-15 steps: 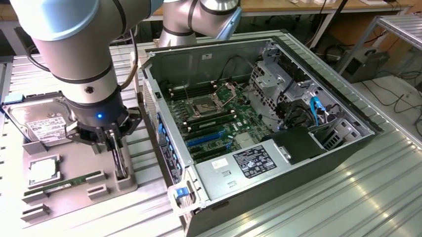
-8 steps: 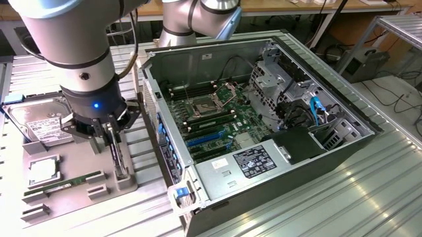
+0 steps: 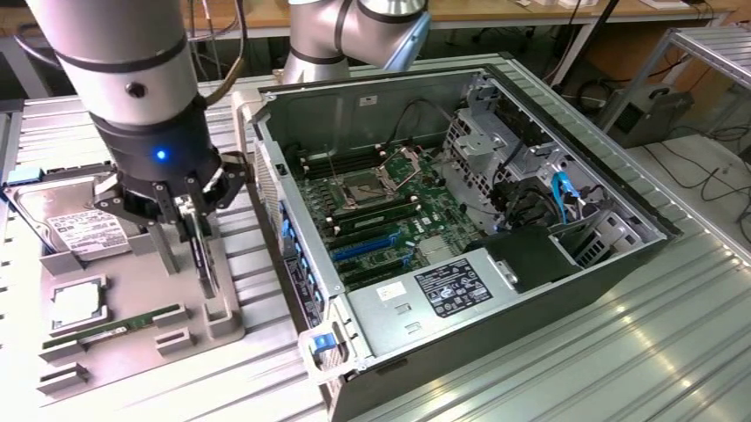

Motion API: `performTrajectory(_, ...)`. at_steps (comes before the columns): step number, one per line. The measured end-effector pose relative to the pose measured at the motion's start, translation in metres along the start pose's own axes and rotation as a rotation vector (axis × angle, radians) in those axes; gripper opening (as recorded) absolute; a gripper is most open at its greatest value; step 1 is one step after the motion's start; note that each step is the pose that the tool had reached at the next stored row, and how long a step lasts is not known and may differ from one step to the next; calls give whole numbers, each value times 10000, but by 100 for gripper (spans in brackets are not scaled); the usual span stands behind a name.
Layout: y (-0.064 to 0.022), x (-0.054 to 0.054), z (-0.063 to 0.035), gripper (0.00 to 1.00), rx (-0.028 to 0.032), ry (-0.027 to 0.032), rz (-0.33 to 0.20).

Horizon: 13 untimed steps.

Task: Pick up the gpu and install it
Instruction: 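Pick up the gpu and move the gpu toward the slot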

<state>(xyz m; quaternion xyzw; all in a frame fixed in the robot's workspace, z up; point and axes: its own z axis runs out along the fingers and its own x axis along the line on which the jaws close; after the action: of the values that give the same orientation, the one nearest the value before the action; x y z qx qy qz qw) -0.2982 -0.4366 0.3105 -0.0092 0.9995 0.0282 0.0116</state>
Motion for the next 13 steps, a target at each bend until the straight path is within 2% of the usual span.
performTrajectory(8, -18, -90, -385, 26, 0, 0, 0)
performTrajectory(13, -52, -227, -667, 26, -10, 2, -1)
